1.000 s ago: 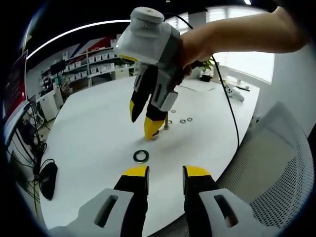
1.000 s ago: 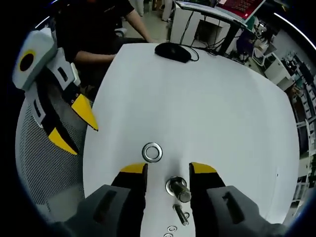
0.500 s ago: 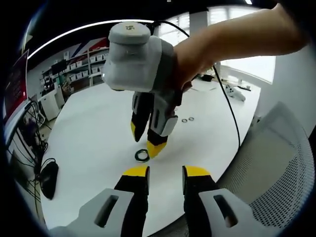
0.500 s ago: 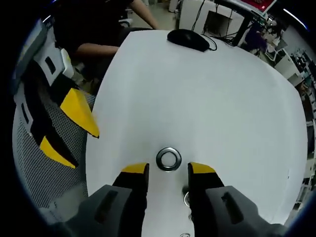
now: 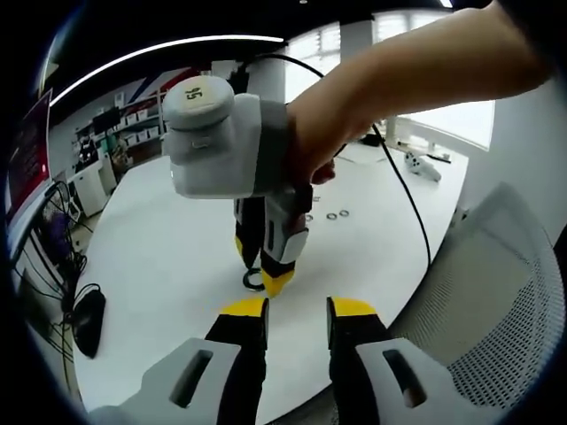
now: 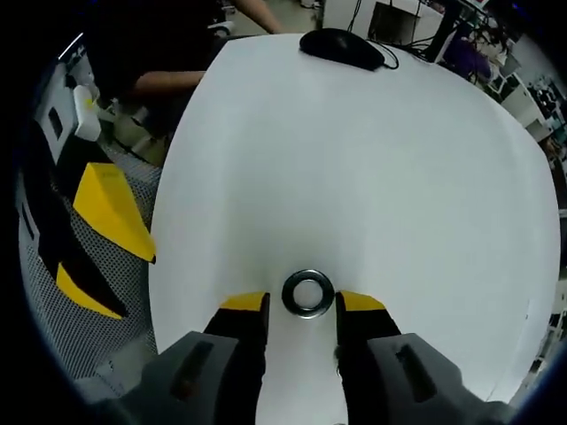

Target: Place the washer onto the threaded stud by aligning its center hole with the stud, sliding it down to the base, and recovering from edge contact or off-axis alignment until the washer reaches the visible bottom stop.

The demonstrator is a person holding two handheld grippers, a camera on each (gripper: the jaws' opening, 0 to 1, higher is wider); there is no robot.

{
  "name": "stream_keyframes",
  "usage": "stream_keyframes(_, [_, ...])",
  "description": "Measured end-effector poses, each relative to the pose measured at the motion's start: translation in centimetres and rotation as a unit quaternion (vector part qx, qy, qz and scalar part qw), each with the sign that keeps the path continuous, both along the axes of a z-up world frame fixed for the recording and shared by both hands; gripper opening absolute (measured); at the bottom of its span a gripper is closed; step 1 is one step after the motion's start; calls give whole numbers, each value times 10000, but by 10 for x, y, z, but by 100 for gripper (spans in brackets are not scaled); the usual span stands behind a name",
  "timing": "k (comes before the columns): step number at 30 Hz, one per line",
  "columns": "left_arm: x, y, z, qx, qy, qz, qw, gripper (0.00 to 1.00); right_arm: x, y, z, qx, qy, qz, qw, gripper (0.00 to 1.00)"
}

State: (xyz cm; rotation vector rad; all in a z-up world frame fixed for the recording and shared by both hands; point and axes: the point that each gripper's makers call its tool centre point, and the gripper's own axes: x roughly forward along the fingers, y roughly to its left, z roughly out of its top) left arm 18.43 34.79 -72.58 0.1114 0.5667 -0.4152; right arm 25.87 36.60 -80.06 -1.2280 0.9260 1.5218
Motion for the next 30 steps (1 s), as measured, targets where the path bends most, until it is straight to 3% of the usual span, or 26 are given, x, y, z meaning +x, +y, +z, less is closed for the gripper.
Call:
stream_keyframes(21, [-1, 1, -1, 23, 34, 30, 10000, 24, 4, 1, -2, -497, -140, 233, 9984, 28])
stream_keyframes(30, [0, 1, -1, 28, 39, 38, 10000, 24, 4, 2, -2, -488, -118, 174, 9986, 27])
